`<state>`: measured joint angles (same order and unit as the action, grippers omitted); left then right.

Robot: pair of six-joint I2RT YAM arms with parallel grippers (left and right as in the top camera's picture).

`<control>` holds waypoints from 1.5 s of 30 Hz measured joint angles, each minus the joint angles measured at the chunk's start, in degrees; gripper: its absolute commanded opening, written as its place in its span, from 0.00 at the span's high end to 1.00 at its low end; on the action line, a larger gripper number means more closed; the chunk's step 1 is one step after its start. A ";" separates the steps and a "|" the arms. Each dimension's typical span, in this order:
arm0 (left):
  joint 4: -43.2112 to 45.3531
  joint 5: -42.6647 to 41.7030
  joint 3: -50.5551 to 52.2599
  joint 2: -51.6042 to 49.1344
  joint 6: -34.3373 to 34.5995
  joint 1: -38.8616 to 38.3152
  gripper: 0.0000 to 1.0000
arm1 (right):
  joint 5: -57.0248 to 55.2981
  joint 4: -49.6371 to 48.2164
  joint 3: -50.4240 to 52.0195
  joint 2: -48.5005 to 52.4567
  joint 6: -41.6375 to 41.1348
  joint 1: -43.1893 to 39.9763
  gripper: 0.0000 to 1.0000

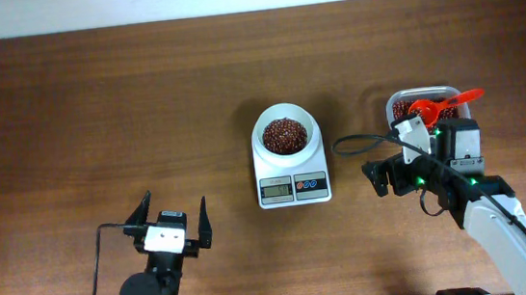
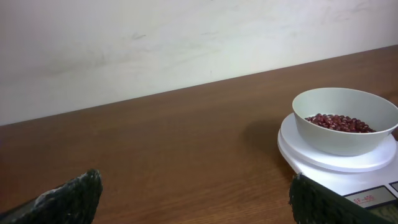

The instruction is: Scoop item into bowl and weigh 50g on scale

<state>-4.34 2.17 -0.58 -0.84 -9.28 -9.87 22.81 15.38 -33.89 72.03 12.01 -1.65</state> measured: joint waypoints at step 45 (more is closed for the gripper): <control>0.00 0.00 0.00 0.00 0.00 0.04 0.01 | 0.46 -36.00 33.31 -31.91 -0.02 0.00 0.01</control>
<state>-4.34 2.17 -0.58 -0.84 -9.28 -9.82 23.27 -20.62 -0.58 40.12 11.99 -1.65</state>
